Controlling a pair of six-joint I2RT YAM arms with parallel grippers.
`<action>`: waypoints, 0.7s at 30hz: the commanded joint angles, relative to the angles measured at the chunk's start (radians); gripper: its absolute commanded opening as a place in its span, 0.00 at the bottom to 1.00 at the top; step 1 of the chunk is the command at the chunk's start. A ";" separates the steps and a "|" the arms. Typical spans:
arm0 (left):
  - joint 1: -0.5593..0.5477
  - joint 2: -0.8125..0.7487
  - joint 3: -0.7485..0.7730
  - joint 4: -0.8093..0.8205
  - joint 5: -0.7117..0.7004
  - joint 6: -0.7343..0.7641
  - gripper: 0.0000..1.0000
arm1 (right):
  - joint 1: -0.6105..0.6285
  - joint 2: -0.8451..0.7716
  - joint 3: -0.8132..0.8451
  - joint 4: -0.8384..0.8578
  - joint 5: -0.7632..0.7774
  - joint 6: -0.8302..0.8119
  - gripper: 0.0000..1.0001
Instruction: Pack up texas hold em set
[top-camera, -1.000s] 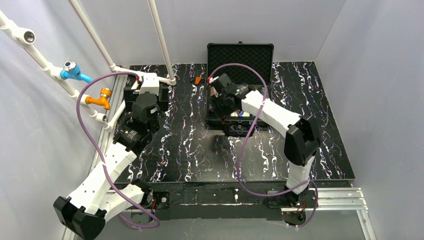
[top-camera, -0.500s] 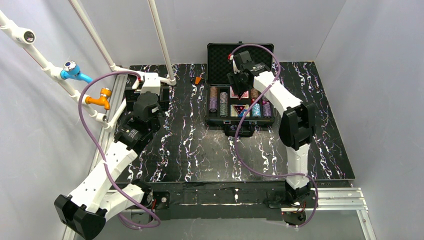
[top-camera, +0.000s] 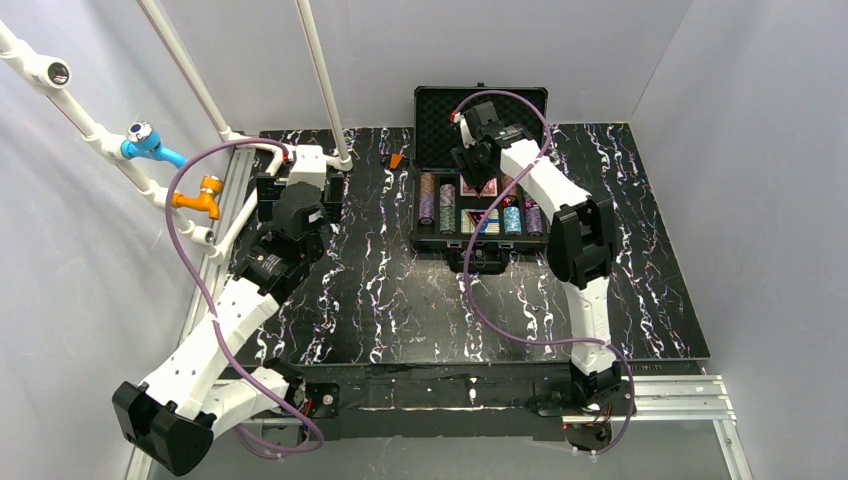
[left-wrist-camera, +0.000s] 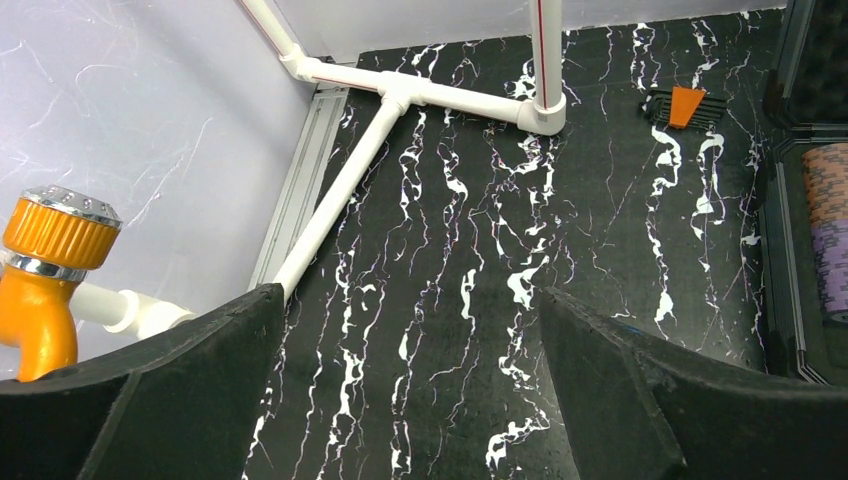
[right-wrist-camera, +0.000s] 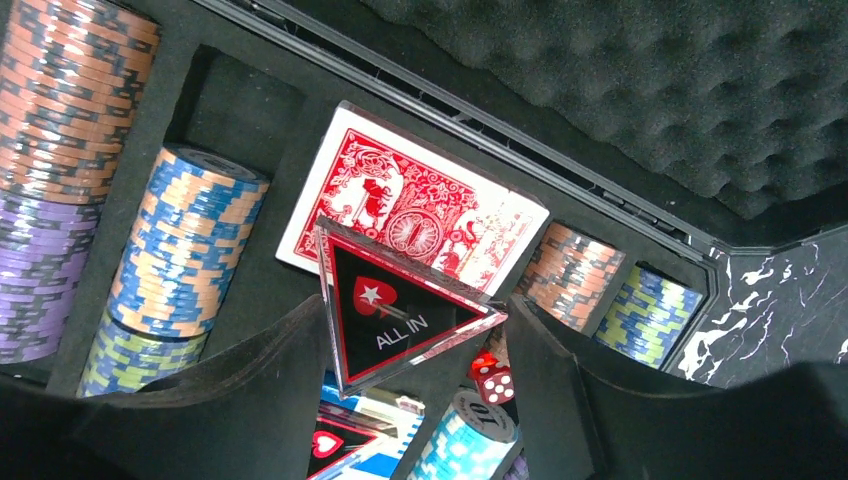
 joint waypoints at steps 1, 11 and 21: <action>0.004 -0.001 0.029 0.003 -0.002 -0.005 0.98 | -0.015 0.018 0.051 0.038 -0.011 -0.027 0.58; 0.004 -0.004 0.030 -0.003 0.008 -0.006 0.98 | -0.035 0.040 0.065 0.059 -0.042 -0.041 0.59; 0.004 -0.001 0.033 -0.007 0.014 -0.009 0.98 | -0.038 0.055 0.077 0.076 -0.063 -0.041 0.62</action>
